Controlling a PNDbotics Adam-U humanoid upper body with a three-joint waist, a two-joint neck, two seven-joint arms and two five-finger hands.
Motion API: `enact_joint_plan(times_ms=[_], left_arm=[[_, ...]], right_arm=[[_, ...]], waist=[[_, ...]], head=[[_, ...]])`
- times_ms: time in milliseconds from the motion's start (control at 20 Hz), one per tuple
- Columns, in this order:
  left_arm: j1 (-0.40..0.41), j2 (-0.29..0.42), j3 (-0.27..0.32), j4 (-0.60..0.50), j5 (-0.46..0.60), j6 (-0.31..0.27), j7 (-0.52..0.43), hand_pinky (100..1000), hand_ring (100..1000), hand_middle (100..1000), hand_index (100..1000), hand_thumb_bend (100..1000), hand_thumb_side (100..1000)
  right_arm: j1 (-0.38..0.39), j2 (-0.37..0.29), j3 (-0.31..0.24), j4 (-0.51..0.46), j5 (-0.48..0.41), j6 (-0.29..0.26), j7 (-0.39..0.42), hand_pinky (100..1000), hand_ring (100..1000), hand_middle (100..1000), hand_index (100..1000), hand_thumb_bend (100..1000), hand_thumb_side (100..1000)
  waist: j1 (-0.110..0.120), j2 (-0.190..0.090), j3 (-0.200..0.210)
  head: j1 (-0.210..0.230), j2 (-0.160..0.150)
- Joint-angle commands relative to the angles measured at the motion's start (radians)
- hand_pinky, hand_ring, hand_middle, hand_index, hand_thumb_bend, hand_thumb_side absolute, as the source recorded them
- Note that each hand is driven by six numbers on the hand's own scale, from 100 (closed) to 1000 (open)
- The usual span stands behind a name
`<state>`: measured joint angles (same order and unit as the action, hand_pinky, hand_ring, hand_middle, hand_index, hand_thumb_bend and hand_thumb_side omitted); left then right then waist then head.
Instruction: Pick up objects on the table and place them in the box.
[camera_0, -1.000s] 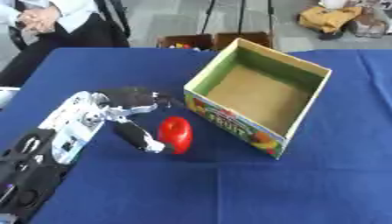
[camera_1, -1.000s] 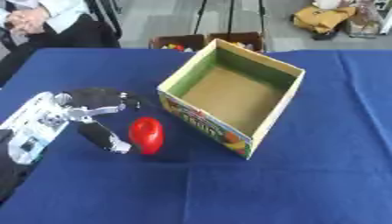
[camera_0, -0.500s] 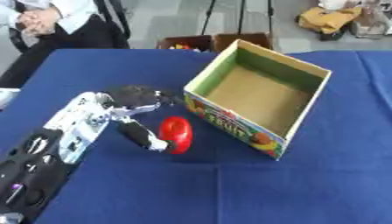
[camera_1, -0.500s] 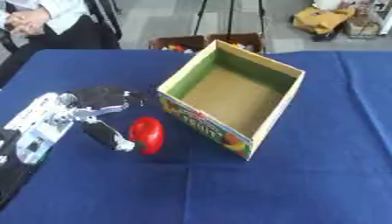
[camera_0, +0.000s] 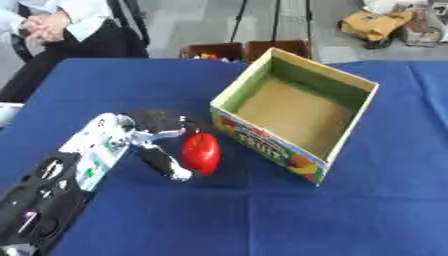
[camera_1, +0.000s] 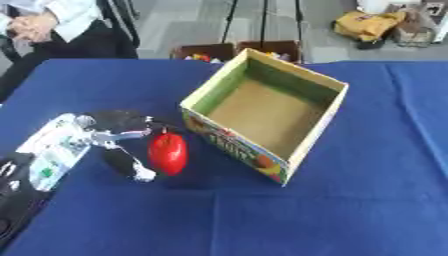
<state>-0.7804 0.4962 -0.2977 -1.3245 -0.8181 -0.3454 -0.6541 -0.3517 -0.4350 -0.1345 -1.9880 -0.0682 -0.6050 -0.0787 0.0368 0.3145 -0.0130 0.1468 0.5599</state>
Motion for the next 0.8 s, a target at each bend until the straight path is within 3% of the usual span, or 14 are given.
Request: enact_joint_plan(times_ms=[50, 500, 800], left_arm=[[-0.022, 0.006, 0.008, 0.015, -0.011, -0.008, -0.006, 428, 742, 878, 1000, 487, 721], [-0.026, -0.006, 0.012, 0.043, -0.004, -0.013, -0.004, 342, 653, 801, 970, 489, 709], [-0.023, -0.008, 0.009, 0.057, -0.019, -0.011, -0.006, 218, 564, 765, 924, 424, 622]], right_arm=[[-0.011, -0.011, -0.002, -0.012, 0.002, 0.0, 0.004, 815, 863, 638, 815, 100, 814], [-0.011, -0.007, -0.002, -0.012, 0.009, 0.009, -0.004, 821, 867, 637, 817, 100, 820], [-0.014, -0.007, -0.002, -0.012, 0.011, 0.012, -0.011, 825, 870, 636, 815, 100, 823]], waist=[[-0.007, 0.0, -0.003], [-0.004, 0.004, -0.005], [-0.003, 0.006, -0.003]], head=[[0.005, -0.013], [0.008, -0.009], [0.01, -0.006]])
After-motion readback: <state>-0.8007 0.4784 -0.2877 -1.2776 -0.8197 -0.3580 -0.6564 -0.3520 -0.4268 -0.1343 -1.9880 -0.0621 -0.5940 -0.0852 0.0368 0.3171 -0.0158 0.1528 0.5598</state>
